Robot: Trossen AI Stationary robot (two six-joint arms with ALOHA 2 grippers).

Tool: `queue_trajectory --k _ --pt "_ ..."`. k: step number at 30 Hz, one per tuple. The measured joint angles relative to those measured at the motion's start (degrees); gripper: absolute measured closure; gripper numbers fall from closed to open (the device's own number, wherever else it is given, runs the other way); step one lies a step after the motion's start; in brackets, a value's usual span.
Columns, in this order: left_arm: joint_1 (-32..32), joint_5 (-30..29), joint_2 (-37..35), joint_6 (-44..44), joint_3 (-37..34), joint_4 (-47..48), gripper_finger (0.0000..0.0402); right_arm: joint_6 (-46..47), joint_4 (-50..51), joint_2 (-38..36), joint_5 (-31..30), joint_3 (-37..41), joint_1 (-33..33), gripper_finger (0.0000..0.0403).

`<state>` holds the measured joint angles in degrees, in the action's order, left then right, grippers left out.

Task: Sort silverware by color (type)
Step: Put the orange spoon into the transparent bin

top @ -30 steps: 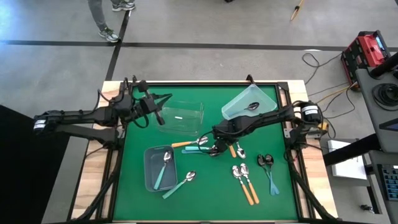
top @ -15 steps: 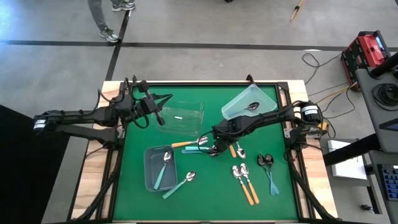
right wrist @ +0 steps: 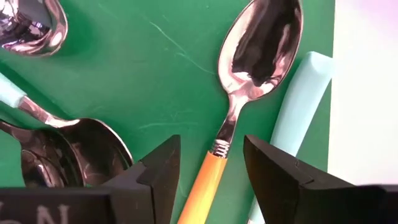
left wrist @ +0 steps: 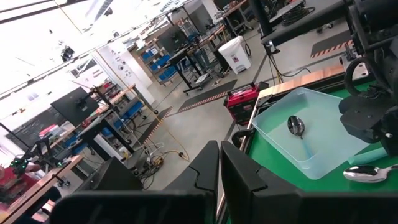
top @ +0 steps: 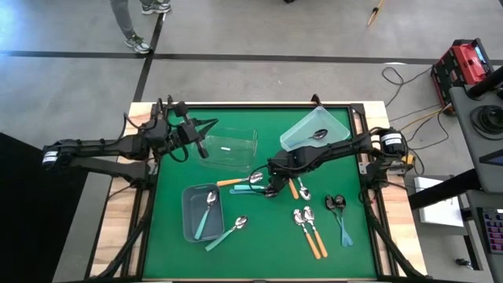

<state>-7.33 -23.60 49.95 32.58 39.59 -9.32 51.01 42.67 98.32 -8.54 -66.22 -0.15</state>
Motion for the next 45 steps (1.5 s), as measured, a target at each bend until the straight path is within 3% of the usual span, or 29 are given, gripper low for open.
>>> queue_trajectory --k 17,29,45 --pt "0.0 0.07 0.0 0.59 0.0 -0.02 0.0401 1.09 -0.56 0.12 -0.5 0.02 1.34 0.0246" --pt "-0.01 0.14 0.0 0.59 0.0 -0.01 0.0401 1.5 -1.21 5.7 0.56 -0.17 2.57 0.0256" --pt "-0.02 0.15 0.0 0.59 0.0 -0.02 0.0401 2.55 -1.38 5.73 1.12 -0.36 2.55 0.0364"
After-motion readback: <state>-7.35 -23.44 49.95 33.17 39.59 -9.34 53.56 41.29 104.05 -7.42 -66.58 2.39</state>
